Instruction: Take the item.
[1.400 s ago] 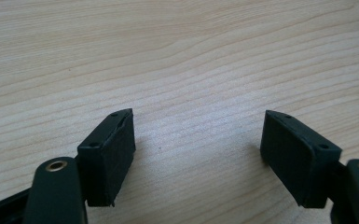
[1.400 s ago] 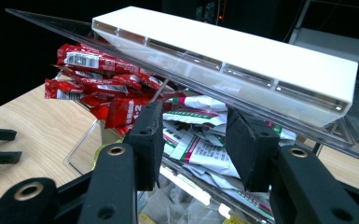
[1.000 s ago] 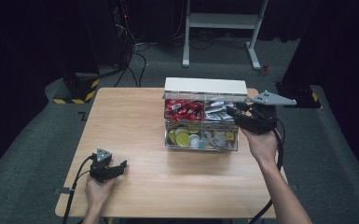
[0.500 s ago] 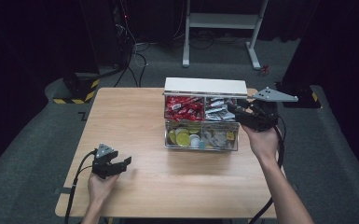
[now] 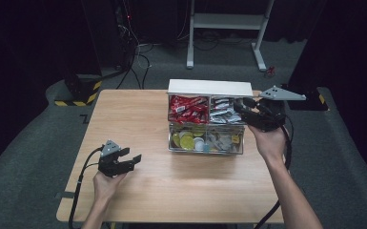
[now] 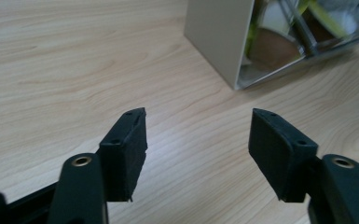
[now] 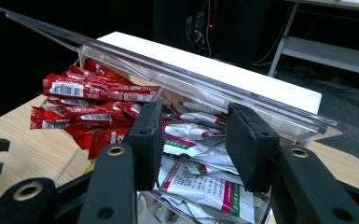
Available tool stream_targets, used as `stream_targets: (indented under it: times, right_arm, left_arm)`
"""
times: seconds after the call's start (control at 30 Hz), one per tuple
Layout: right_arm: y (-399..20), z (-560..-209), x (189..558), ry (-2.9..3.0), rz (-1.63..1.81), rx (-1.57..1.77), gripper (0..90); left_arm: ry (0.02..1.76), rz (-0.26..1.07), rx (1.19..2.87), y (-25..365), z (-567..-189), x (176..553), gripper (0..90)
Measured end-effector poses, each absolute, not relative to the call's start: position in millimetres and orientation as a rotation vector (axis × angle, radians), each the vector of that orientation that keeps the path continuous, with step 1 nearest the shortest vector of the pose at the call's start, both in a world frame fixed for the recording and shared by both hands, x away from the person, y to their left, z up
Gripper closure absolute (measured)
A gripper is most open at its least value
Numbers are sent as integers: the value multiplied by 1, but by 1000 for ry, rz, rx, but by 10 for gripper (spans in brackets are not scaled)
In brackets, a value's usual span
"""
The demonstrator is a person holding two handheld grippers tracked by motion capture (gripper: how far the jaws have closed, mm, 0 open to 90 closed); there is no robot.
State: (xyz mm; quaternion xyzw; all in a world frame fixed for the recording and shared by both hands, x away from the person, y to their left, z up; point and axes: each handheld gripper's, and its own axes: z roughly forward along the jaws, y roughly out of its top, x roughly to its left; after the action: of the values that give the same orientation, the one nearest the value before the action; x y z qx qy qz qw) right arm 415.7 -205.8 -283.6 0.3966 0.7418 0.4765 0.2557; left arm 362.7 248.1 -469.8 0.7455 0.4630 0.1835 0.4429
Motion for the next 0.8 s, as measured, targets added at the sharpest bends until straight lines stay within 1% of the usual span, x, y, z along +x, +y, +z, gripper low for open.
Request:
stream_targets:
  times: [0.1,0.27,0.47,0.8]
  right_arm:
    - [-206,-283,416,2014,1293,1077,566]
    - [-208,-282,418,1997,1308,1086,566]
    - [-208,-281,419,1999,1303,1092,566]
    - [-210,-281,421,2001,1307,1103,564]
  left_arm:
    - [1130,461,1848,244,-462,365,353]
    - [1096,427,1848,237,-448,372,345]
    - [1049,439,1863,228,-430,378,344]
    - [970,428,1864,216,-405,388,386]
